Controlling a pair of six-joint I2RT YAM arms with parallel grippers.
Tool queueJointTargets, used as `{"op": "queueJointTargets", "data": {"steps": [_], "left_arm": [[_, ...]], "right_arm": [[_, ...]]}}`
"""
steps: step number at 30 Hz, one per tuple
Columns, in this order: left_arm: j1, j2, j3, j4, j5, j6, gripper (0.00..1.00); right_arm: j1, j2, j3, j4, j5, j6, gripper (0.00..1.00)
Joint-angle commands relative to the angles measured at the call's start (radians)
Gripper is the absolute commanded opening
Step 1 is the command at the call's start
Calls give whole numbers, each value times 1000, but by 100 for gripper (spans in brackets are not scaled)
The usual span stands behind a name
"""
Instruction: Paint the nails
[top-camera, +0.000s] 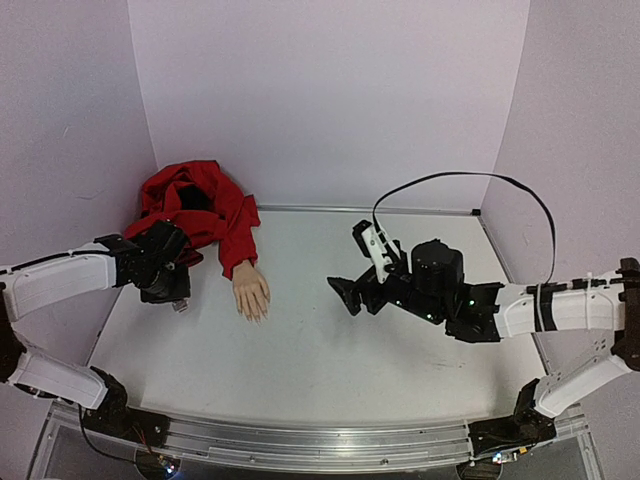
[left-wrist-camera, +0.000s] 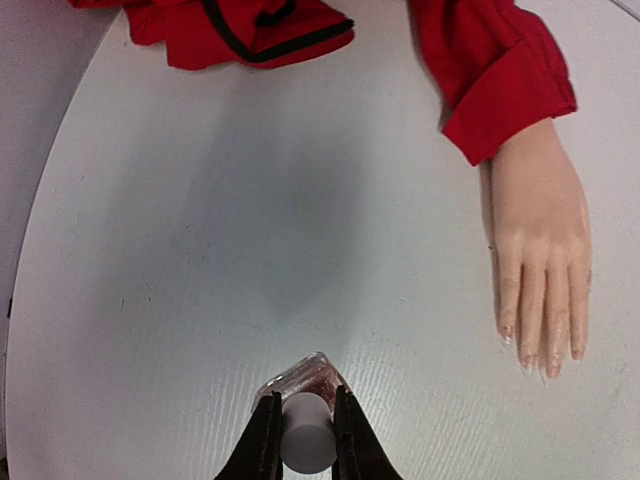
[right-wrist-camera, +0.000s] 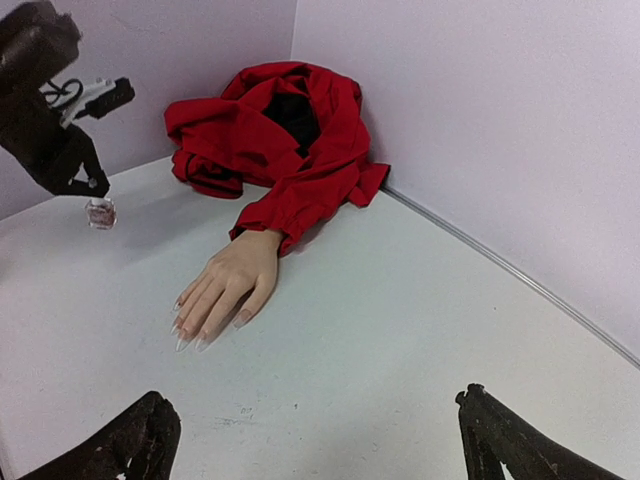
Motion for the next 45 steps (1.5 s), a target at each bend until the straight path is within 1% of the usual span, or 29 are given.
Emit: {"op": "queueJointTargets", "data": {"steps": [1,5,7,9,13,17,21,24,27,30,33,37,39,42,45], "left_arm": [[7,61,-16,50,-96,-82,0],[9,92,-60,135,-84,-108,0],[9,101,-71,149,-89,-126,0],[9,101,-85,162,-94,-142,3],[9,110,-93,165,-97,-151,15],[9,113,-93,164,-77,-150,29],[9,91,-83,152,-58,-136,48],[9,37,-55,118,-48,-116,61],[9,-64,-4,86,-49,-57,77],[9,-168,81,65,-42,28,85],[9,-266,158,99,2,143,89],[9,-378,237,187,114,305,96],[9,-426,257,242,162,360,99],[9,-492,270,325,211,428,99],[9,-544,276,371,234,482,99]], "right_arm": [[-9,-91,-23,38,66,1,98],[-12,-140,-48,40,108,-10,98],[-13,-164,-60,41,130,-17,98],[-15,-186,-69,41,168,-22,98],[-24,-238,-86,34,284,-19,98],[-43,-301,-79,-26,408,-11,98],[-46,-376,-43,-130,507,-20,98],[-46,-439,-5,-211,524,-47,98],[-46,-486,38,-292,520,-64,98],[-47,-511,82,-341,528,-75,98],[-46,-525,104,-362,545,-79,98],[-46,-538,110,-364,566,-82,98],[-47,-541,113,-366,575,-81,98],[-47,-542,130,-385,602,-70,98],[-45,-549,144,-407,614,-65,98]]}}
